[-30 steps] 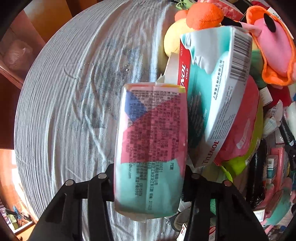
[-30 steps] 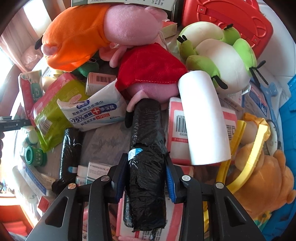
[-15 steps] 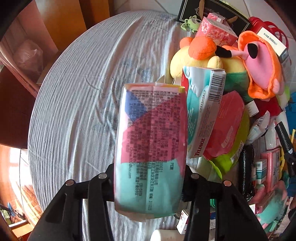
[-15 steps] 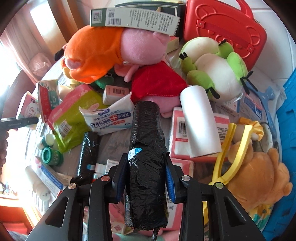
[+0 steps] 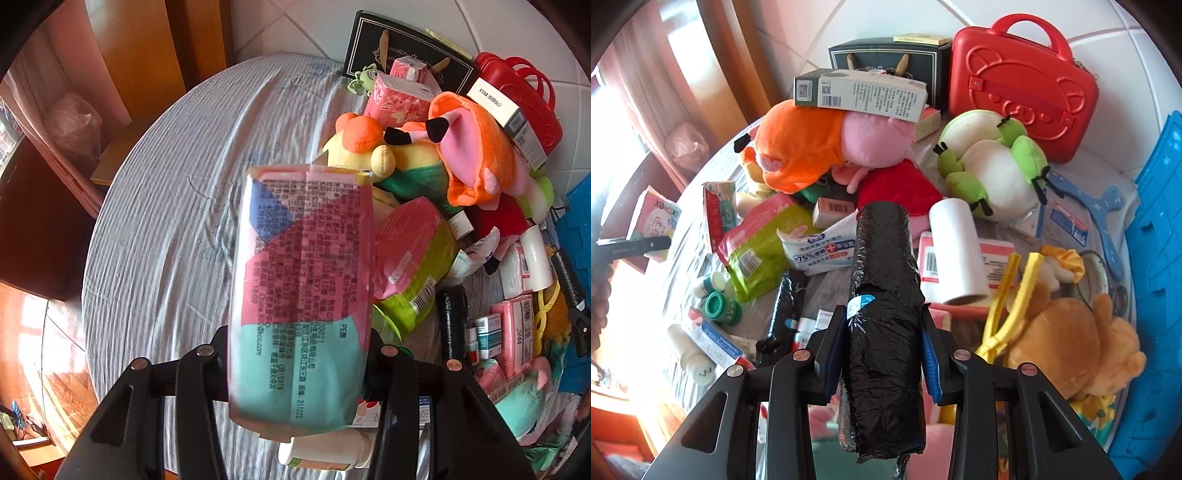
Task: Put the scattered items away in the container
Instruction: 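Lift and carry the wipes pack and black roll over the blue crate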
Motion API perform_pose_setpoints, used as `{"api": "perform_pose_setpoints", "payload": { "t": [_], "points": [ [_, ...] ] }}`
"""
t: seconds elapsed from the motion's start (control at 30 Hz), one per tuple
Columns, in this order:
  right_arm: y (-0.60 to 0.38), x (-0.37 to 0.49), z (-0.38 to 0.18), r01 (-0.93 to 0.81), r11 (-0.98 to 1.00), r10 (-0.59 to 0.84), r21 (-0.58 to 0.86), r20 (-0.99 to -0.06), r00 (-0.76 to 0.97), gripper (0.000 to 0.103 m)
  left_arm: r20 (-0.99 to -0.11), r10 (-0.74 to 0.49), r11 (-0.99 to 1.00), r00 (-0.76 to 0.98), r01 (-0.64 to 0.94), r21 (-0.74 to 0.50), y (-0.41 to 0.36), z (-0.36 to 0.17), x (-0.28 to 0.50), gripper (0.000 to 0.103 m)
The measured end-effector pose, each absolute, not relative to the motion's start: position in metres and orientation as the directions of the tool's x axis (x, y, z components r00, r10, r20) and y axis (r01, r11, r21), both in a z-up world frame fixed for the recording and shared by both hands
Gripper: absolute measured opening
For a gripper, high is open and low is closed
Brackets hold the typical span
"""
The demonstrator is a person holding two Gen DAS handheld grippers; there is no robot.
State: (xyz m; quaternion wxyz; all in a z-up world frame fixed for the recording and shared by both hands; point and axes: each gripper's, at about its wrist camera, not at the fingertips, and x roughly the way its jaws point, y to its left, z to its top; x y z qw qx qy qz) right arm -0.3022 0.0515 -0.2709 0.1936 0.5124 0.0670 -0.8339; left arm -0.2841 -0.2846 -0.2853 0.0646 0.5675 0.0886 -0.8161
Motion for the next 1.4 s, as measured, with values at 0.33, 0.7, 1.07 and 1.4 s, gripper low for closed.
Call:
{"api": "perform_pose_setpoints", "payload": {
  "t": [0.33, 0.7, 1.07, 1.4],
  "points": [
    [0.089, -0.28, -0.242, 0.394, -0.913, -0.285, 0.105, -0.856, -0.431, 0.035, -0.918, -0.023, -0.979, -0.396, 0.194, -0.059, -0.251, -0.249, -0.281, 0.045],
    [0.133, -0.267, -0.2, 0.403, -0.907, -0.326, 0.125, -0.814, -0.48, 0.035, -0.882, -0.034, -0.985, -0.469, 0.166, -0.051, -0.201, -0.203, -0.278, 0.045],
    [0.19, -0.249, -0.16, 0.385, -0.911, -0.353, 0.148, -0.762, -0.543, 0.035, -0.836, 0.001, -0.994, -0.549, 0.091, -0.061, -0.134, -0.152, -0.28, 0.045],
    [0.25, -0.234, -0.116, 0.347, -0.919, -0.373, 0.186, -0.691, -0.619, 0.035, -0.801, 0.044, -0.999, -0.596, -0.021, -0.04, -0.053, -0.116, -0.292, 0.045]
  ]
}}
